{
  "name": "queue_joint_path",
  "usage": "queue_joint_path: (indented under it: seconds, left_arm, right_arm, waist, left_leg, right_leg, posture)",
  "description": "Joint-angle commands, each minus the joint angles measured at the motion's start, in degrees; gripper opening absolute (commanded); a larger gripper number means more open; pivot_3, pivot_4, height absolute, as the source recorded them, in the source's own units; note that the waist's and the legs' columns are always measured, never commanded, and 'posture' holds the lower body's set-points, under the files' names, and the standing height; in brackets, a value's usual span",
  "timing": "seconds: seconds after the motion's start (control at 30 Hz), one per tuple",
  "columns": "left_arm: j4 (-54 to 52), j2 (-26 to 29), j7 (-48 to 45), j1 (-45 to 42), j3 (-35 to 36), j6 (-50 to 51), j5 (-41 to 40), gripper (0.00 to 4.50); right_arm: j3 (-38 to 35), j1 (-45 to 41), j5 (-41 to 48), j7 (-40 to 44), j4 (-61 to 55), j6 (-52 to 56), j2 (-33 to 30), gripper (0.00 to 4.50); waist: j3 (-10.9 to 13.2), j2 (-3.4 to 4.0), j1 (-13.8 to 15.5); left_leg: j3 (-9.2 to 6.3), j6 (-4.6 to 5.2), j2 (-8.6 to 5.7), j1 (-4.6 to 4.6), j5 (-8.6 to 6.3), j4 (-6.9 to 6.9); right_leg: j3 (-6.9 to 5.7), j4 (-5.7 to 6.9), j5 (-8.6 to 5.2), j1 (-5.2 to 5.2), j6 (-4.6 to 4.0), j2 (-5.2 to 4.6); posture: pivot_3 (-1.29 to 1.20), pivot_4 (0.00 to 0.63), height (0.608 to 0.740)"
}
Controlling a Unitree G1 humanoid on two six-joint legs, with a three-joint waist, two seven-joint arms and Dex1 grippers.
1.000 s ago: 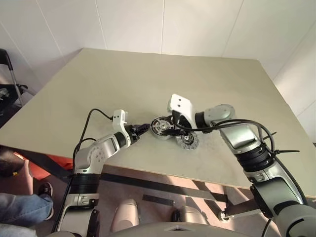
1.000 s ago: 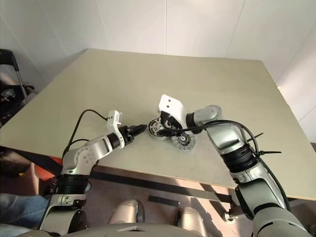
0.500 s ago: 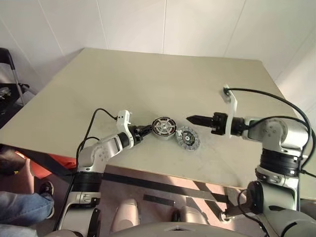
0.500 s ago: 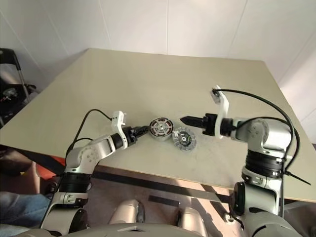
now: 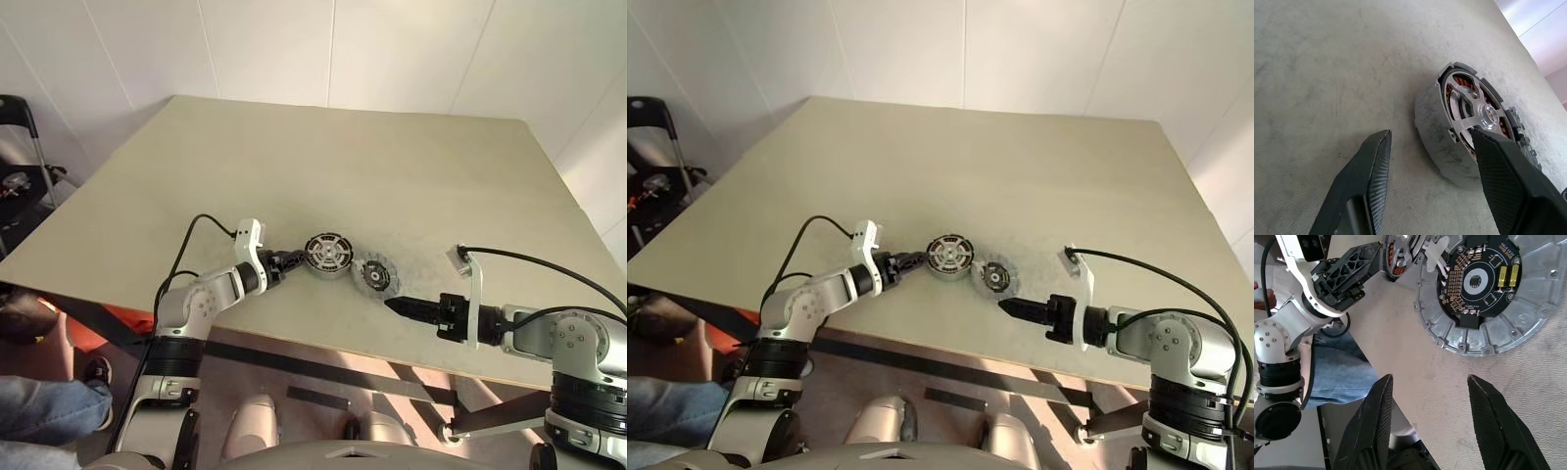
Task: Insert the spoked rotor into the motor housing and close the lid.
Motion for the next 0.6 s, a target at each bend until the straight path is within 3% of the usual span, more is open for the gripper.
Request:
queue_joint_path:
  seconds: [0.03, 0.33, 0.6]
  left_arm:
    - [-0.76, 0.33, -0.56, -0.90, -0.06, -0.16, -0.04, 2.77]
    - [-1.77, 1.64, -0.42, -0.44, 0.35, 0.60, -0.14, 2.77]
    - [-1.47, 1.37, -0.14, -0.69, -0.08, 0.46, 0.08, 2.77]
  right_arm:
    - [-0.83, -1.86, 1.94, -2.85, 1.37, 0.25, 1.41, 2.68]
    - [-0.48, -5.01, -1.18, -7.99, 7.29, -3.11, 5.20, 2.68]
    - [-4.68, -11.42, -2.44, -13.15, 13.37, -7.85, 6.83, 2.68]
  waist:
    - [0.00, 0.00, -0.03]
    - [-0.05, 0.02, -0.27]
    - [-0.04, 0.03, -0.29]
  left_leg:
    - [0.00, 0.00, 0.00, 0.00, 0.00, 0.00]
    - [0.00, -0.01, 0.00, 0.01, 0.00, -0.05]
    - [0.00, -0.46, 0.02, 0.13, 0.28, -0.06]
  right_leg:
    - [0.00, -0.02, 0.00, 0.00, 0.01, 0.00]
    - [-0.01, -0.03, 0.01, 0.00, 0.00, 0.00]
    - [-0.01, -0.09, 0.02, 0.04, 0.09, -0.01]
  posture:
    - [0.00, 0.000, 0.740]
    - [0.00, 0.000, 0.740]
    - [0.00, 0.000, 0.740]
